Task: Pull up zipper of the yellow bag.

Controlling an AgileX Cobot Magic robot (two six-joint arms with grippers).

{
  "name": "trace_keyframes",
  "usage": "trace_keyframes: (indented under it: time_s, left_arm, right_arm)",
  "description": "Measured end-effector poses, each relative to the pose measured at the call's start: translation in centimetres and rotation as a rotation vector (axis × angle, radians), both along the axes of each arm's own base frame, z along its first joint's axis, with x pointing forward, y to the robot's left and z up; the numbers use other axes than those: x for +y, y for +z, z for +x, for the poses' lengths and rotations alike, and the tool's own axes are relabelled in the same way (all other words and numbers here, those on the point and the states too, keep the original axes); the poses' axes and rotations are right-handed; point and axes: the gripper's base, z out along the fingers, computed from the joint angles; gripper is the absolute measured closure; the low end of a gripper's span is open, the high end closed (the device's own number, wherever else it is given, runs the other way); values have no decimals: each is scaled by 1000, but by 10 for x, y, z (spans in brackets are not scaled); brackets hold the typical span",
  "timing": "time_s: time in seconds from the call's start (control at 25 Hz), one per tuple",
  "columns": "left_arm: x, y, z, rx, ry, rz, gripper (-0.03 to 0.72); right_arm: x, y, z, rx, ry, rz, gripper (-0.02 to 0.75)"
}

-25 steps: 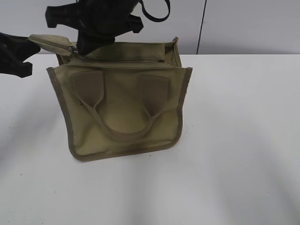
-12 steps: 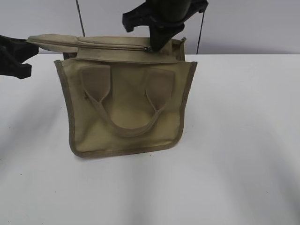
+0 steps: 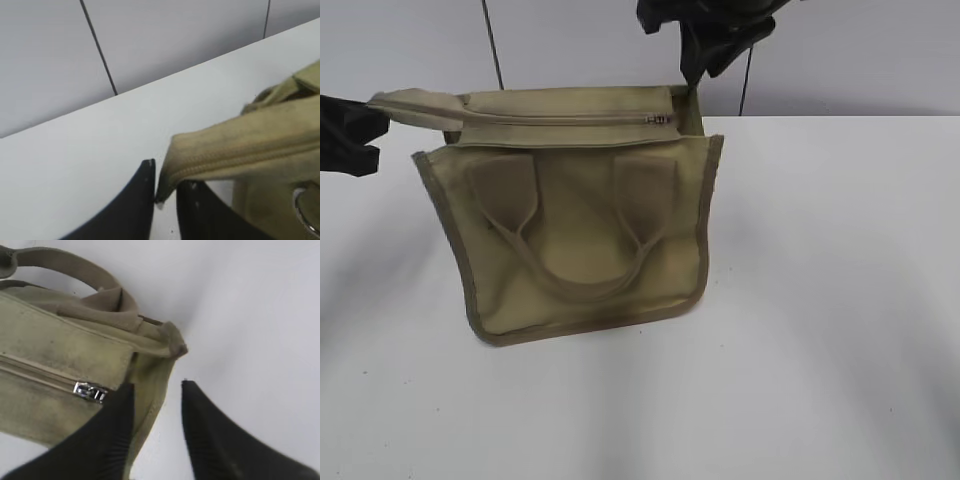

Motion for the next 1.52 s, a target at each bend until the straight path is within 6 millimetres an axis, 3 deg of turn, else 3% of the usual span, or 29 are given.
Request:
trace_keyframes:
  time_s: [0.16, 0.24, 0.36, 0.52, 0.64, 0.76, 0.84, 0.92, 1.0, 1.12, 1.32, 1.52]
  left_arm:
    - [4, -6, -1, 92, 92, -83, 323]
    - [3, -13, -4, 199, 185, -112, 222]
    - [-8, -27, -15, 362, 292, -35, 201]
    - [-36, -38, -37, 519, 301, 91, 272]
    - [-54, -37, -56, 612, 223, 119, 277]
    - [-59, -22, -76, 656, 155, 113, 188]
    - [-55, 0, -88, 644, 144, 86, 120]
    - [-46, 24, -105, 624, 143, 61, 97]
    - [-34, 48, -127, 581, 136, 32, 96]
    - [-8, 78, -177, 480, 108, -4, 100]
    - [22, 94, -239, 331, 40, -65, 101]
    - [38, 77, -276, 303, 0, -113, 101]
  right_arm:
    - [-3, 10, -4, -20, 49, 8, 241]
    - [-5, 19, -8, -38, 59, 18, 178]
    - [-9, 36, -16, -74, 62, 36, 169]
    - [-24, 49, -37, -93, 59, 11, 169]
    - [-41, 53, -65, -83, 71, -21, 169]
    - [-64, 58, -106, -83, 93, -41, 160]
    - [-83, 59, -140, -86, 99, -45, 148]
    - [-101, 55, -173, -87, 101, -45, 141]
    - [-120, 47, -208, -92, 102, -41, 140]
    - [-144, 29, -254, -112, 101, -24, 140]
    - [-176, -7, -317, -171, 101, 33, 140]
    - [-191, -43, -353, -213, 105, 108, 140]
